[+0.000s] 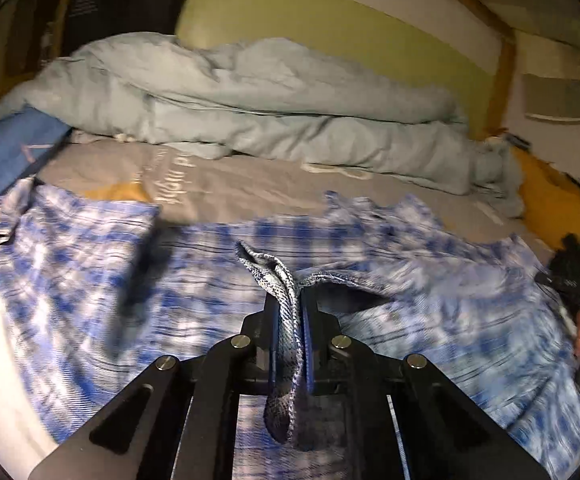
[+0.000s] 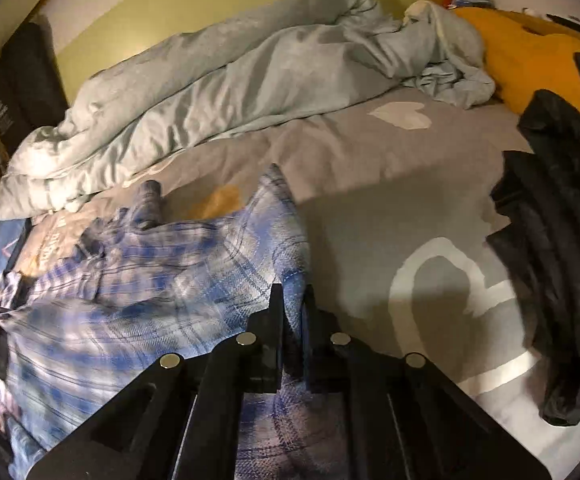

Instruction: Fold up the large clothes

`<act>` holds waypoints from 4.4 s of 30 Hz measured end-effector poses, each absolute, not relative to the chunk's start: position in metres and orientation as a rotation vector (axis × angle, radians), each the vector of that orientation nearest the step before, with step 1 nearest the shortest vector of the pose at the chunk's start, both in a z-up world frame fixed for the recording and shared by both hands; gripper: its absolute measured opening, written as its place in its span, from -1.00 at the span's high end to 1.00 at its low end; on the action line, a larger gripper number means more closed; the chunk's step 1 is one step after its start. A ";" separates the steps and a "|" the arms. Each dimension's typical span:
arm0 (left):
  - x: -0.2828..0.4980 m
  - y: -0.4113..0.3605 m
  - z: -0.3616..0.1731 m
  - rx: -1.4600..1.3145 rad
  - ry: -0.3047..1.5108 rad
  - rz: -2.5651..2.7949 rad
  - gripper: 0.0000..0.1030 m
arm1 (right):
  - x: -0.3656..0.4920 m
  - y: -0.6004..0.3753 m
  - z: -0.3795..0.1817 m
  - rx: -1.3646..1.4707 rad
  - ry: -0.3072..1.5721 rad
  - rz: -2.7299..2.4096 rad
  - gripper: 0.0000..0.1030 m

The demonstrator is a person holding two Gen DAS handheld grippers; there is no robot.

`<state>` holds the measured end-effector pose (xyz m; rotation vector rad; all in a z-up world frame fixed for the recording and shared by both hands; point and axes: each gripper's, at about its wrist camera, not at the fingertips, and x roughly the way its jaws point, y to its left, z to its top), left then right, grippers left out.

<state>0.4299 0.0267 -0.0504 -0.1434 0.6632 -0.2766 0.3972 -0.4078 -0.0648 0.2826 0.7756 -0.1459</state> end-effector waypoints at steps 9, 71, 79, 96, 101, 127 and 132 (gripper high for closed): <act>0.448 0.015 -0.082 -0.013 0.843 -0.163 0.80 | 0.409 -0.416 -0.086 0.288 0.856 -0.249 0.91; 0.278 0.075 0.037 -0.022 0.486 -0.177 -1.00 | 0.233 -0.253 0.035 -0.017 0.602 -0.147 -0.99; 0.377 0.148 0.034 -0.076 0.628 -0.096 -1.00 | 0.254 -0.260 0.013 -0.012 0.670 -0.147 -0.99; 0.490 0.297 -0.077 -0.347 0.891 0.074 -0.48 | 0.279 -0.269 -0.024 0.007 0.789 -0.132 -0.99; 0.493 0.299 -0.092 -0.330 0.876 0.043 0.07 | 0.279 -0.264 -0.026 -0.012 0.796 -0.120 -0.99; 0.379 -0.014 -0.019 -0.058 0.709 -0.465 0.84 | 0.258 -0.286 0.000 0.105 0.754 -0.075 -0.99; 0.362 -0.012 -0.023 0.032 0.697 -0.422 0.23 | 0.258 -0.288 -0.002 0.104 0.766 -0.068 -0.99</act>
